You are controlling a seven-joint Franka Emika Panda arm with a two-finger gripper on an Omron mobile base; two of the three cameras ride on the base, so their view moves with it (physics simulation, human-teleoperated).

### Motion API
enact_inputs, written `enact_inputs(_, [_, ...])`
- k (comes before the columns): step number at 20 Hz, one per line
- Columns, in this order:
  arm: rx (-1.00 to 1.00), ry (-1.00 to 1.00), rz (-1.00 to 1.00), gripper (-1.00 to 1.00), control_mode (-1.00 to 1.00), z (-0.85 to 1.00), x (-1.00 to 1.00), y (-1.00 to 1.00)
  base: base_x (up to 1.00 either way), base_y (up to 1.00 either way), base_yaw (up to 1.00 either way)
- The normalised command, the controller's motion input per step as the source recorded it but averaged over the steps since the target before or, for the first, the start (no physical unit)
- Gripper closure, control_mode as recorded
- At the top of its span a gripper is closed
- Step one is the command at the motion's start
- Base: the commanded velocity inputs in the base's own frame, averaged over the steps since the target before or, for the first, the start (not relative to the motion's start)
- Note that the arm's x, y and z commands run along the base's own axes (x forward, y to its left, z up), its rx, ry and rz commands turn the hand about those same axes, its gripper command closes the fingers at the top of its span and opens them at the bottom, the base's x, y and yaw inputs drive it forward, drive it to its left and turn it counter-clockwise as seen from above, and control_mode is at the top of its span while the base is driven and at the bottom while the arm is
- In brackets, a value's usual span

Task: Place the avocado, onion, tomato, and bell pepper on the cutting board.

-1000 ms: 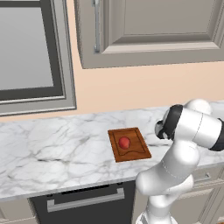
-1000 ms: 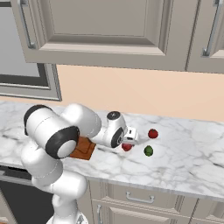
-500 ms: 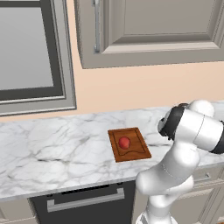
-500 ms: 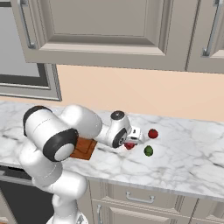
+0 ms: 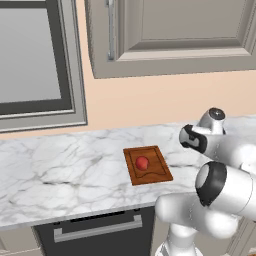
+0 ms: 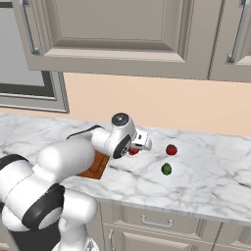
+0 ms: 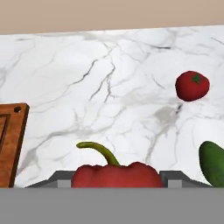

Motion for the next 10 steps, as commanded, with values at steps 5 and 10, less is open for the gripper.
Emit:
enact_inputs(5, [0.08,-0.07,0.00,1.00,-1.00,0.65,-0.05,0.76,0.00,0.00,0.00])
enact_inputs(10, [0.03,-0.02,0.00,1.00,-1.00,0.42,-0.02,0.79,0.00,0.00,0.00])
